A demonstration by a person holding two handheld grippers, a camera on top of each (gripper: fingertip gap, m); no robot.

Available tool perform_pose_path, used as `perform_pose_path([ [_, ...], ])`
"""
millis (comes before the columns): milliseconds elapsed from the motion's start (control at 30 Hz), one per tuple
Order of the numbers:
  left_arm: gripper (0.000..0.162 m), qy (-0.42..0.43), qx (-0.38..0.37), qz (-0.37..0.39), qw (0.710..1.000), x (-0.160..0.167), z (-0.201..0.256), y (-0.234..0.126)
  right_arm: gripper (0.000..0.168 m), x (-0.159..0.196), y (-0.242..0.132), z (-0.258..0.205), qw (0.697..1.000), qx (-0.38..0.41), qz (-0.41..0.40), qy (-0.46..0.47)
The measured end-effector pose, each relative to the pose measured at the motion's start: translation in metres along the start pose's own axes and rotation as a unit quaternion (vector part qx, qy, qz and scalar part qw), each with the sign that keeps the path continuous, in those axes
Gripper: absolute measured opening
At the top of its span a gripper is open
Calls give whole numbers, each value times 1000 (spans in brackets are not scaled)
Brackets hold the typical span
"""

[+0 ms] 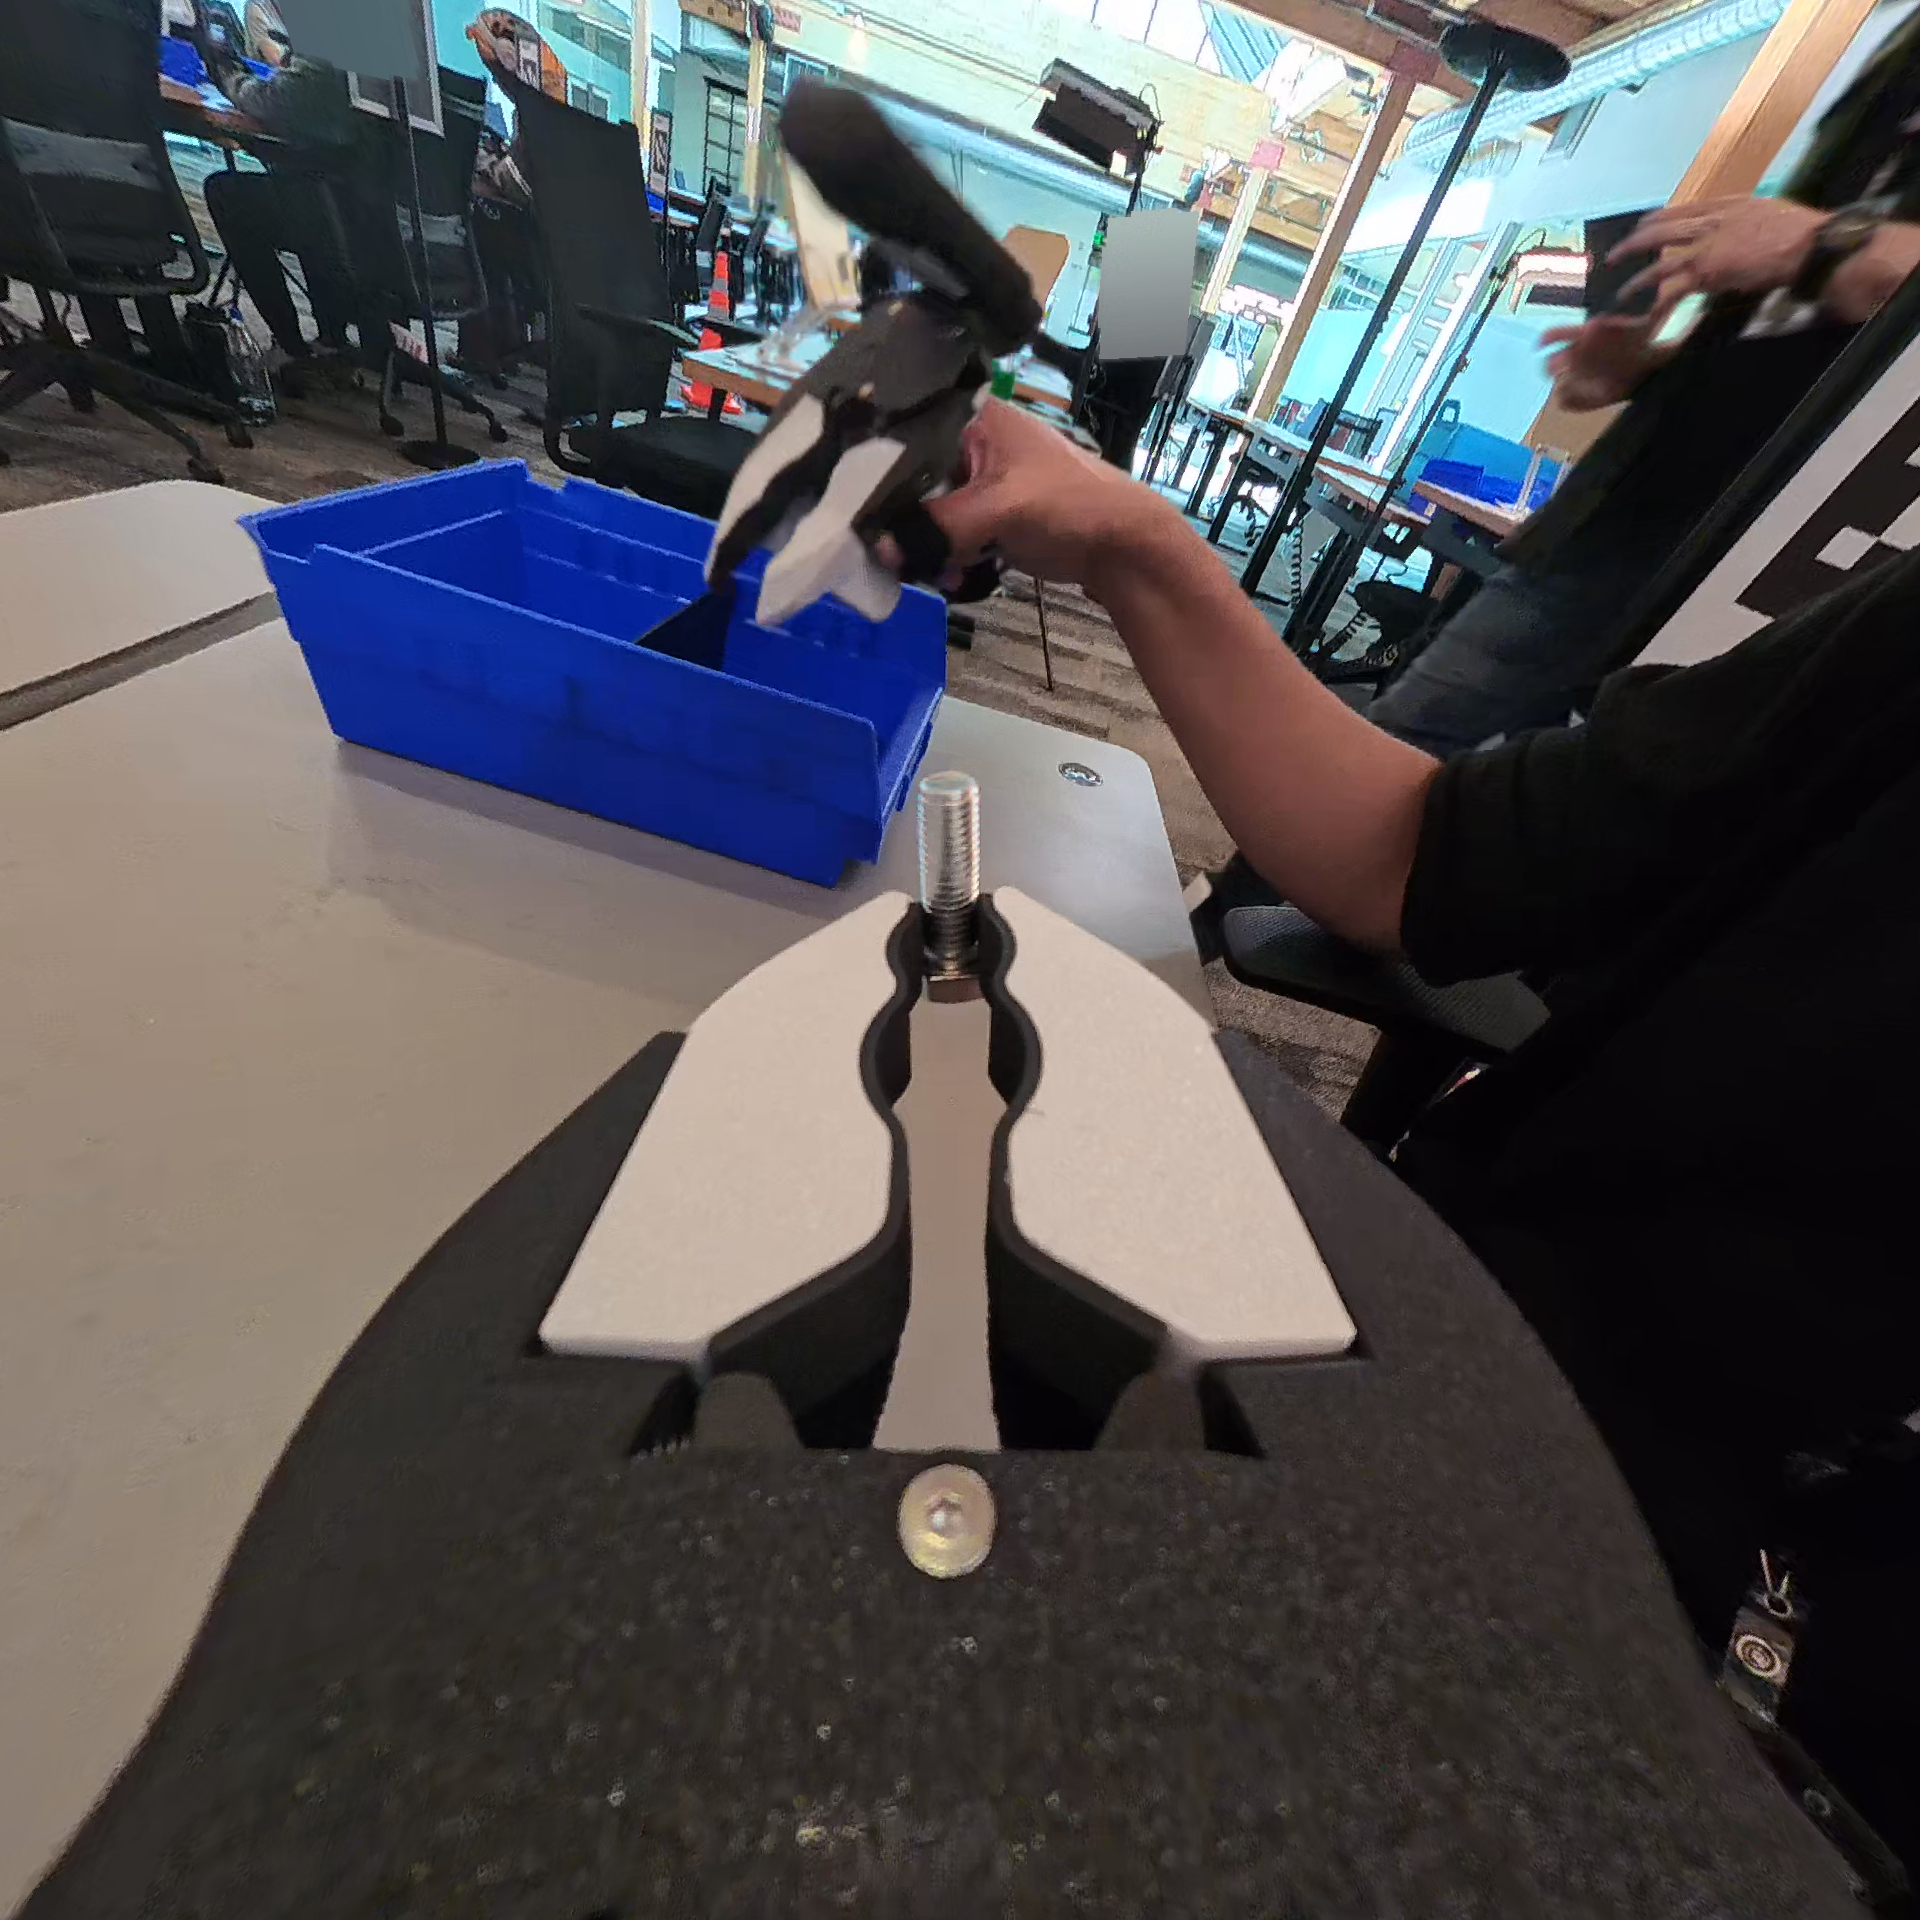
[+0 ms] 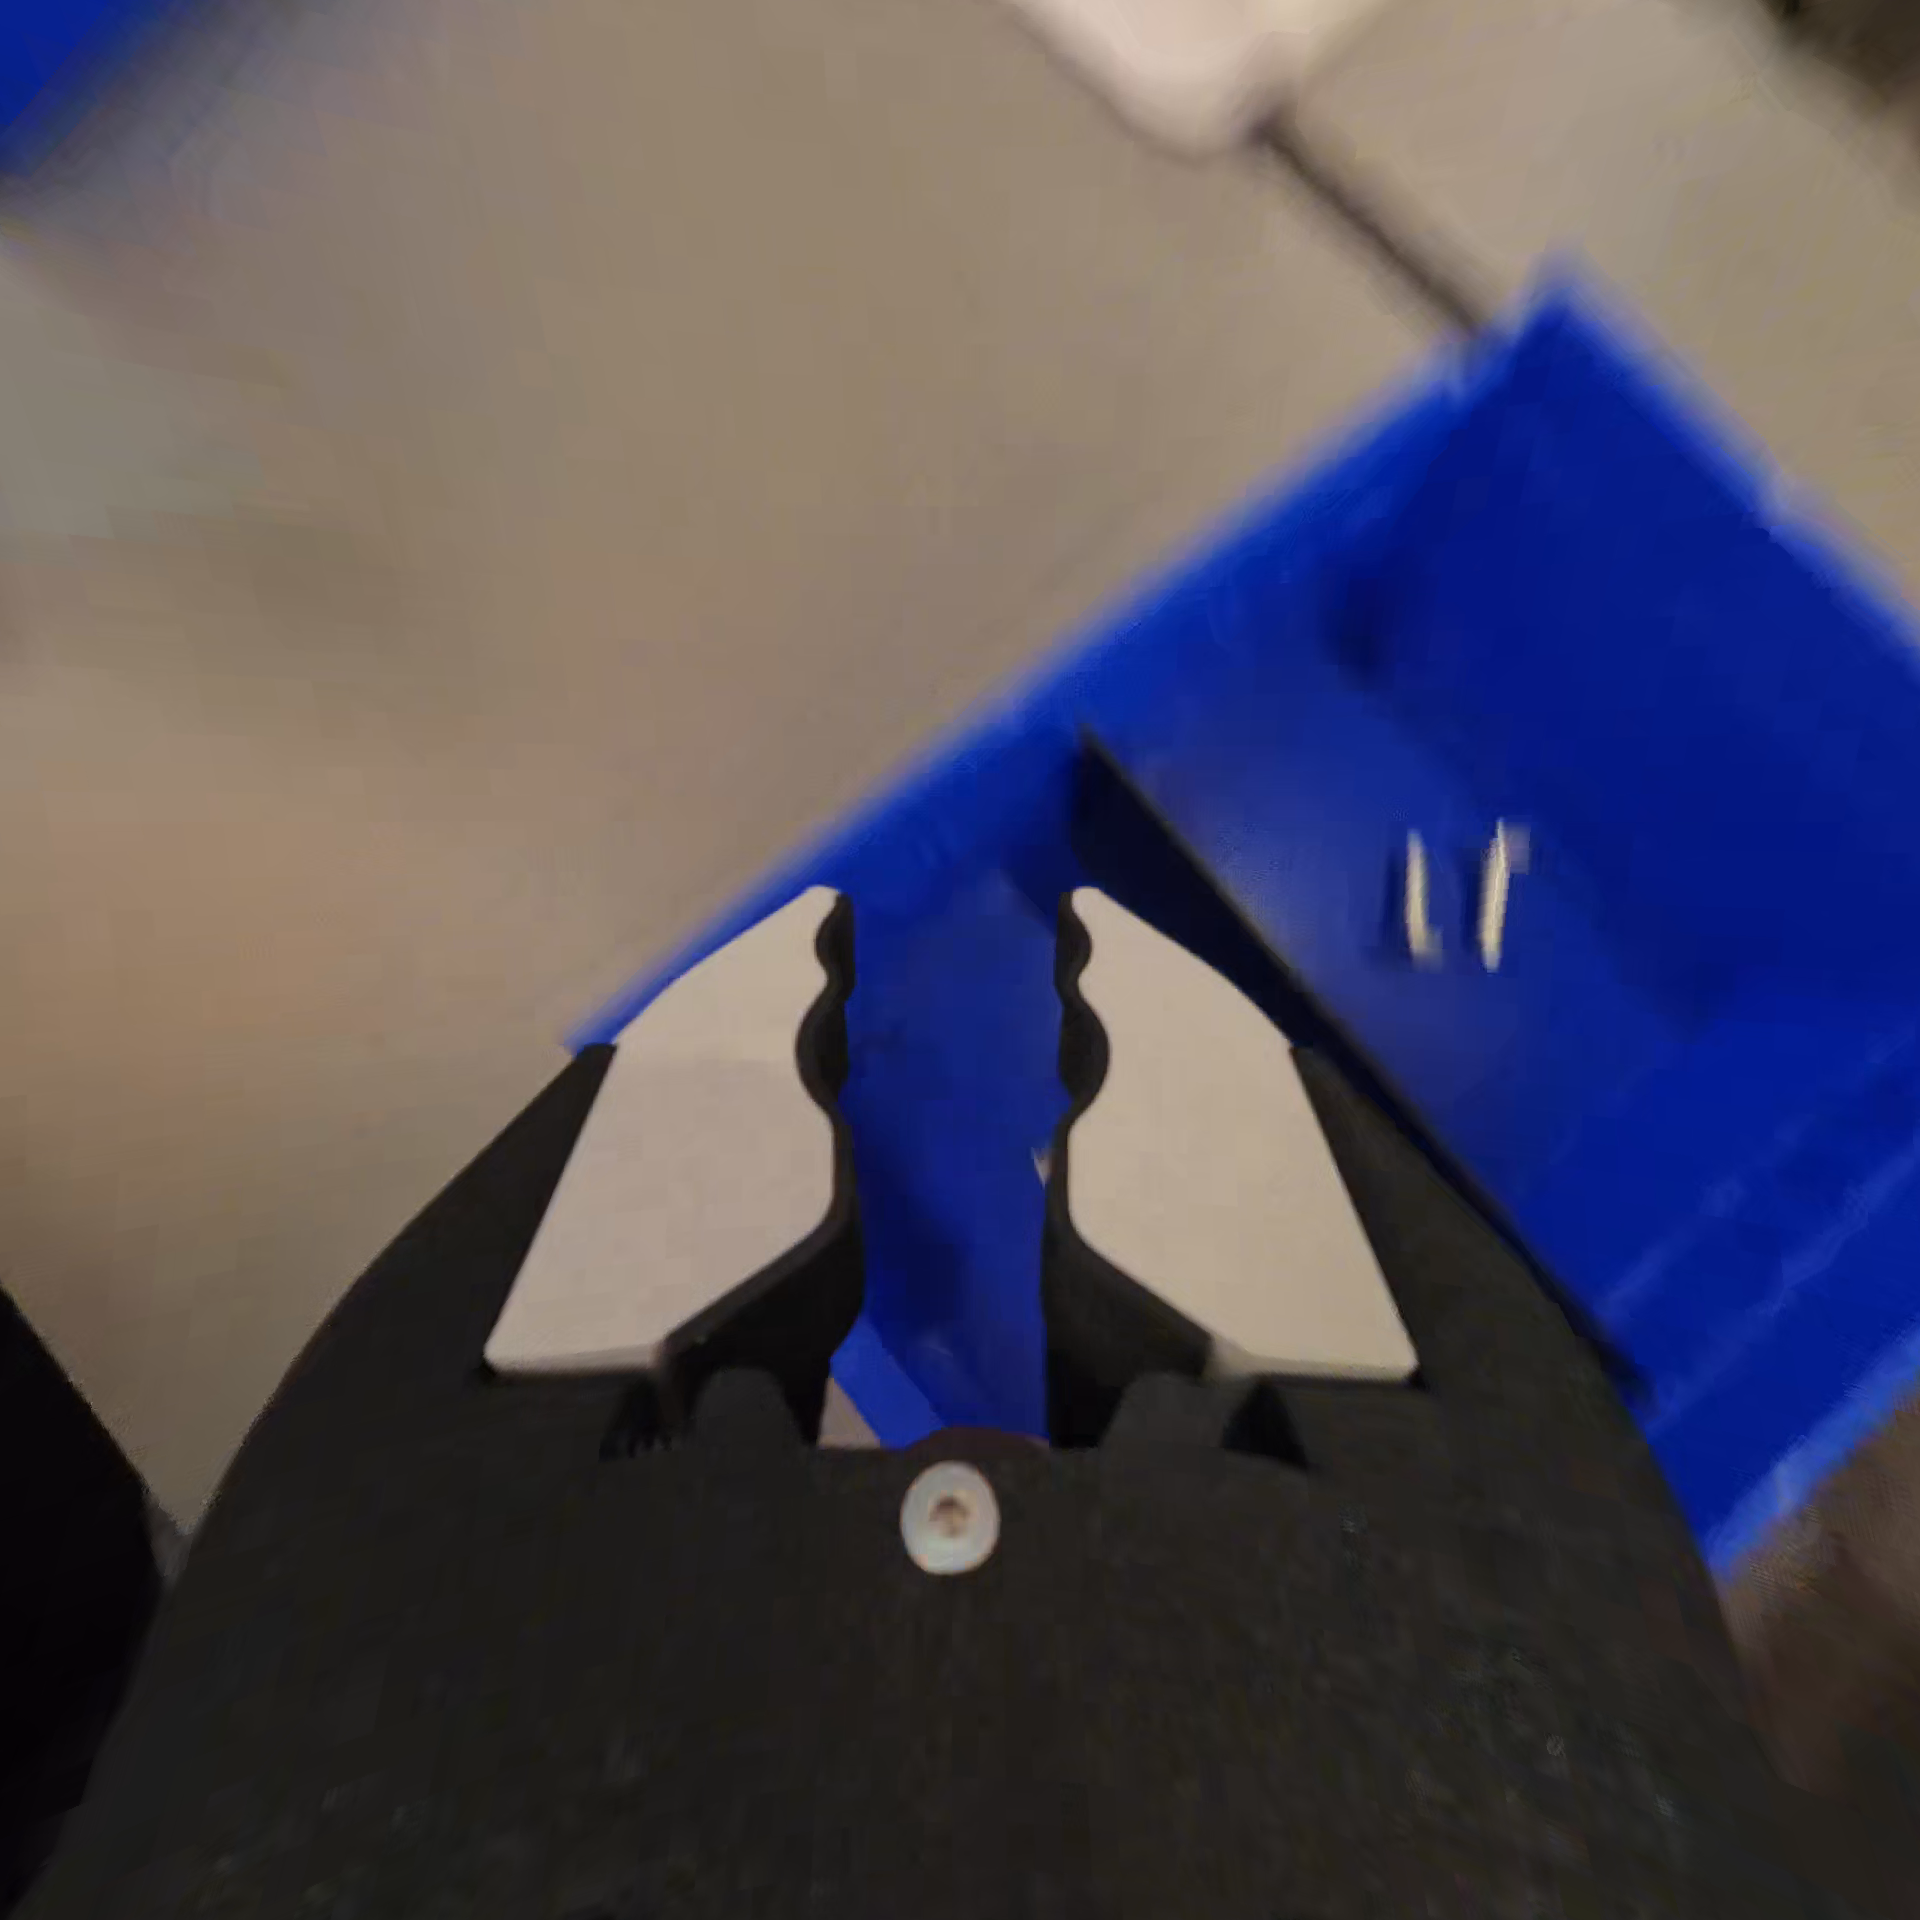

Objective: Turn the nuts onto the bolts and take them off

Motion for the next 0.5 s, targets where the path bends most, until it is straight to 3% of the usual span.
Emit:
perform_pose_path([
  [67,8,-4,0,7,1000,-1,-2,-2,37,-38,-13,-34,988,-54,133,-48],
  [200,8,-6,0,15,1000,-2,-3,-4,37,-95,-17,-121,911,-223,329,-105],
  [300,8,-4,-4,16,1000,-2,-2,-5,17,-112,5,-172,873,-321,347,-117],
  [367,8,-3,-6,15,1000,-2,-2,-5,29,-119,20,-191,870,-350,330,-110],
  [500,8,-3,-9,15,1000,0,-1,-6,26,-120,40,-208,873,-375,295,-103],
])
Point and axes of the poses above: each gripper's, where its closed fingertips meet, y out along the fingers, x out of its underside, z = x × y across the jaws, the point moved 6 cm from there along -y, back along the fingers, and after that the axes turned 6 degrees about -z, right-handed, at the moved point
